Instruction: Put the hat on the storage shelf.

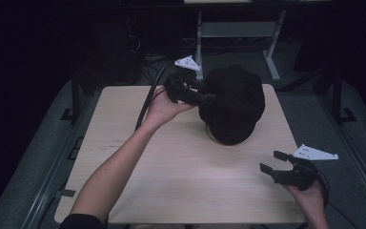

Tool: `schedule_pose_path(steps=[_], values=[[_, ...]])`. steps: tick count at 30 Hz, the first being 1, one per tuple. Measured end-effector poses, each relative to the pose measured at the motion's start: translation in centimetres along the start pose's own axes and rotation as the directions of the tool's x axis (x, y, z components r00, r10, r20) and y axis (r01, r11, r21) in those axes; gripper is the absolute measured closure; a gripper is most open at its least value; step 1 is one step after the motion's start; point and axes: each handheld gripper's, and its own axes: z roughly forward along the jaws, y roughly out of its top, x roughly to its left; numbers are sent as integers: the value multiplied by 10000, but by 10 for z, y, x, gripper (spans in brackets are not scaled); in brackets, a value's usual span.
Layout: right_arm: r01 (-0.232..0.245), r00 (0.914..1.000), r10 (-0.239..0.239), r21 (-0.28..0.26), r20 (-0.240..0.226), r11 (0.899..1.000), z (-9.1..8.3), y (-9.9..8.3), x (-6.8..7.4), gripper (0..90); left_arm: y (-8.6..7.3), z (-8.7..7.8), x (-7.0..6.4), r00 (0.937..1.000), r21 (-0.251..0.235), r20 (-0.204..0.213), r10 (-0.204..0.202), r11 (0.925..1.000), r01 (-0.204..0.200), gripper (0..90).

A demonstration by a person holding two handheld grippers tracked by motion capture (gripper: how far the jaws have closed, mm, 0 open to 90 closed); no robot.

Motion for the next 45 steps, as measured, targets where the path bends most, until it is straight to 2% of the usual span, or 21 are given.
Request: schedule_pose_path(steps=[12, 16, 21, 33, 39, 45], values=[[138, 9999, -137, 131, -93, 9998, 5, 2, 6, 184, -29, -16, -4, 9994, -164, -119, -324, 9993, 322, 316], [252, 9997, -251, 176, -71, 9995, 6, 3, 7, 184, -38, -23, -7, 9982, -361, -108, -583, 9977, 578, 303], [377, 9993, -377, 170, -6, 9991, 7, 4, 10, 184, -48, -31, -11, 9980, -468, -133, -610, 9971, 603, 300], [152, 9998, -154, 130, 126, 9998, 6, 0, 7, 185, -72, -51, -15, 9975, -670, -246, -661, 9957, 643, 291], [49, 9996, -49, 19, 280, 10000, 4, -1, 6, 186, -90, -64, -12, 9950, -934, -288, -953, 9913, 922, 291], [53, 9992, -56, 59, 383, 10000, 5, -3, 5, 186, -107, -75, -10, 9927, -964, -511, -1089, 9899, 1036, 289]])
